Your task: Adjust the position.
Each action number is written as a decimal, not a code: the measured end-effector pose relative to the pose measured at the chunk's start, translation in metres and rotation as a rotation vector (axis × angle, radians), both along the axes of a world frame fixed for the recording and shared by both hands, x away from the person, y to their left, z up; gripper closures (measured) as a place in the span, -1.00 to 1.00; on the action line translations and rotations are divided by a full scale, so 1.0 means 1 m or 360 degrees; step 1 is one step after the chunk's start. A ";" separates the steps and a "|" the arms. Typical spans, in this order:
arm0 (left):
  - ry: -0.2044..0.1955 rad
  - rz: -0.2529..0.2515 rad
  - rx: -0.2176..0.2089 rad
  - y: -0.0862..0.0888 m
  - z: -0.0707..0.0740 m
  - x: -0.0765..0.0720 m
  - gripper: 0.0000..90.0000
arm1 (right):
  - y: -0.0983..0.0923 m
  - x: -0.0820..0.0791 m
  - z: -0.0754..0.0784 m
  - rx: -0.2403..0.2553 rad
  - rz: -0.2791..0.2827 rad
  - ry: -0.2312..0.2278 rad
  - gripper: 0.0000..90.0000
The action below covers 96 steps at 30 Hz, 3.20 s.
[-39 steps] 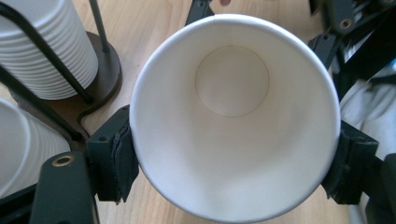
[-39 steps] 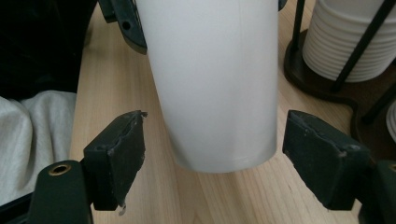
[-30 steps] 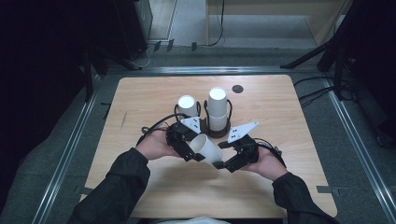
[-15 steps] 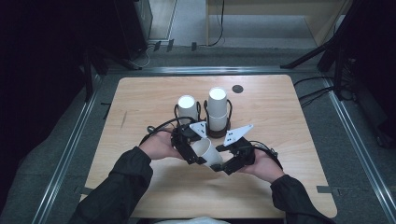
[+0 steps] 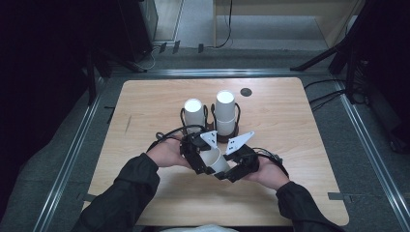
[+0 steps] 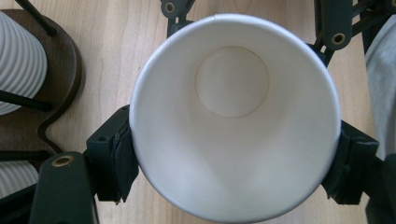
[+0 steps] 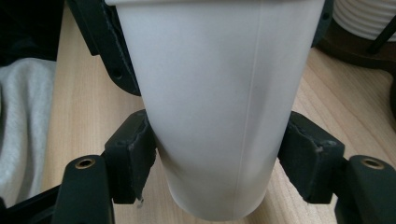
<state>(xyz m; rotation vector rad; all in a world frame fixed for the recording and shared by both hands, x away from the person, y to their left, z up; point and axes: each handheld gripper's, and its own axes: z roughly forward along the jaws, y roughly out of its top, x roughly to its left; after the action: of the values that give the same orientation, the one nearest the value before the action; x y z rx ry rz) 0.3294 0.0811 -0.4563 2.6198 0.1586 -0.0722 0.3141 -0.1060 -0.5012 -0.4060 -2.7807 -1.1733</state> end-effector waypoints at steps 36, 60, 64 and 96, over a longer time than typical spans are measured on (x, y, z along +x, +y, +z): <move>0.0092 0.0229 -0.0418 0.018 0.001 0.002 -0.96 | -0.020 0.002 0.023 0.0158 -0.0063 -0.0041 -0.31; 0.0160 0.0311 -0.0791 0.022 0.007 -0.005 -0.62 | -0.017 0.003 0.030 0.0286 -0.0036 0.0007 -0.30; 0.0175 0.0322 -0.0779 0.022 0.006 -0.003 -0.58 | -0.016 0.003 0.028 0.0263 -0.0051 0.0044 -0.31; 0.0061 0.0331 -0.0608 0.043 0.016 -0.004 -0.54 | -0.024 0.003 0.010 0.0086 -0.0175 -0.0169 -0.45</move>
<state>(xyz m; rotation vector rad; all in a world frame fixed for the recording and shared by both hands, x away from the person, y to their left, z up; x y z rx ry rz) 0.3250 0.1236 -0.4402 2.2094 0.3897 -0.0725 0.3172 -0.1300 -0.4911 -0.5124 -2.8404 -1.3283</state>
